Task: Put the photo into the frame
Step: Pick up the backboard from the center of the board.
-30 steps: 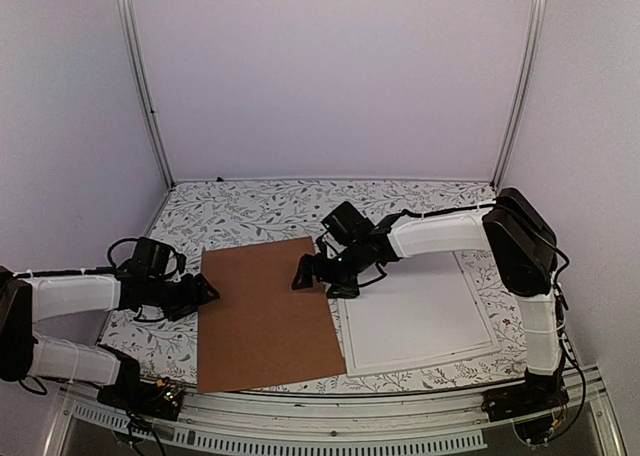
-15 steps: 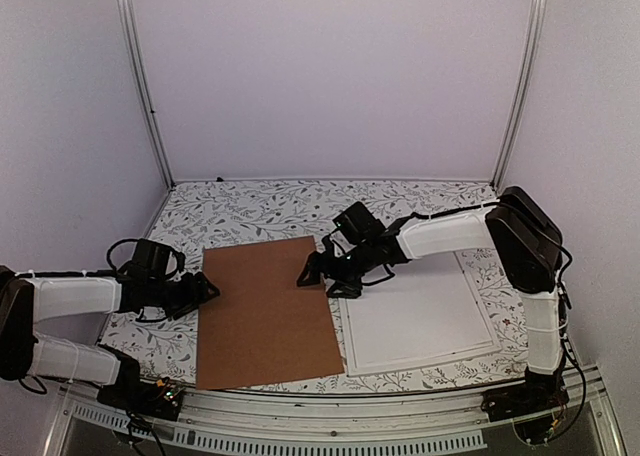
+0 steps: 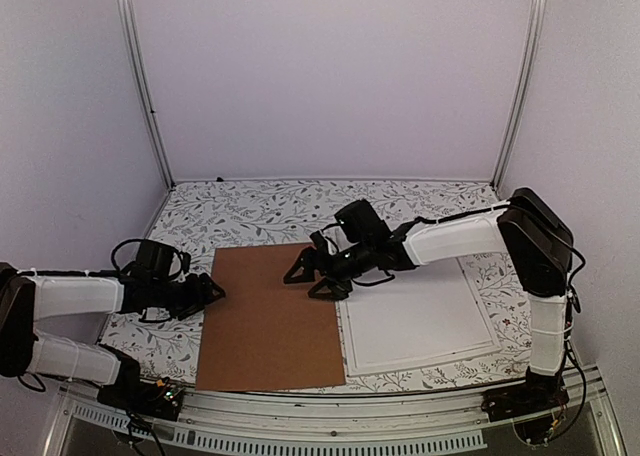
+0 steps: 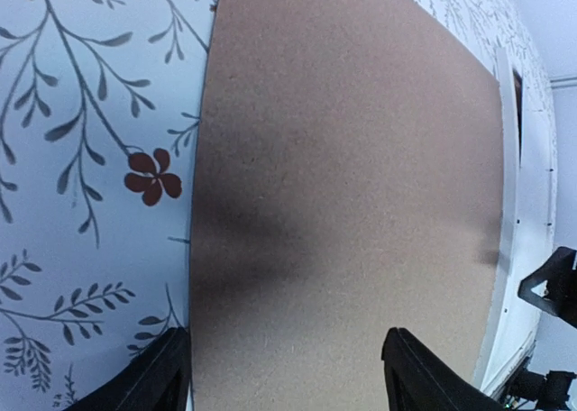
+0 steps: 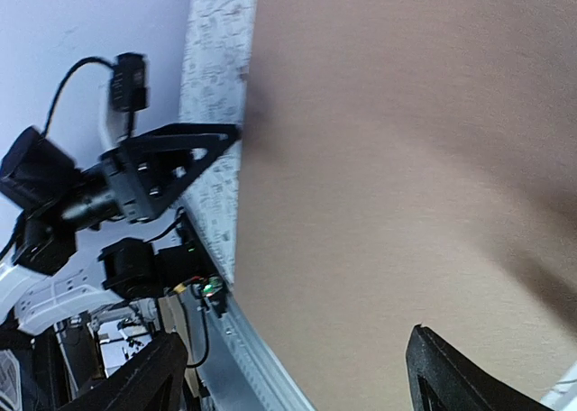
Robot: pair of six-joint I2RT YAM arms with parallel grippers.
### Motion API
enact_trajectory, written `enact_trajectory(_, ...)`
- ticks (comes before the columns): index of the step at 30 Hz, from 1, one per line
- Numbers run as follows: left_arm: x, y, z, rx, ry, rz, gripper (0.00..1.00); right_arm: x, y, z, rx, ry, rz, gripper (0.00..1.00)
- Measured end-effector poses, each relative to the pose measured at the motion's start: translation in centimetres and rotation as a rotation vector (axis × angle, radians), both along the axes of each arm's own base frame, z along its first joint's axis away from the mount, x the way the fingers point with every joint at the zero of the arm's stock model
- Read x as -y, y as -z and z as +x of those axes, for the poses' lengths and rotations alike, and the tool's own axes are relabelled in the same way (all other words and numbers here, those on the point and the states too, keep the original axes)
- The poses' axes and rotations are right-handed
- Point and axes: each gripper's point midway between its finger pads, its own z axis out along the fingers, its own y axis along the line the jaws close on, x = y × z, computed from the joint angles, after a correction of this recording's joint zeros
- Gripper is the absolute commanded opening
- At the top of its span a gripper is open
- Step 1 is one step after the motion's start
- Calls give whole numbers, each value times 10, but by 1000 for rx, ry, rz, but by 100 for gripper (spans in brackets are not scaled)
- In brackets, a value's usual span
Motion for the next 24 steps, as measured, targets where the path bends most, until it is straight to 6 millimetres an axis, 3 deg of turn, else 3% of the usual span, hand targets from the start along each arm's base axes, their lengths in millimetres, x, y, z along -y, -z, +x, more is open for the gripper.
enact_trajectory(5,9,0,-3,-8,32,-30,76,-17,-58,-13,69,-62,152,87)
enact_trajectory(9,10,-1,-2,-7,37,-39,76,-16,-72,-11,98,-53,168,89)
enact_trajectory(24,-3,0,-8,-35,-6,30,79,18,-11,-2,96,34,-129,90)
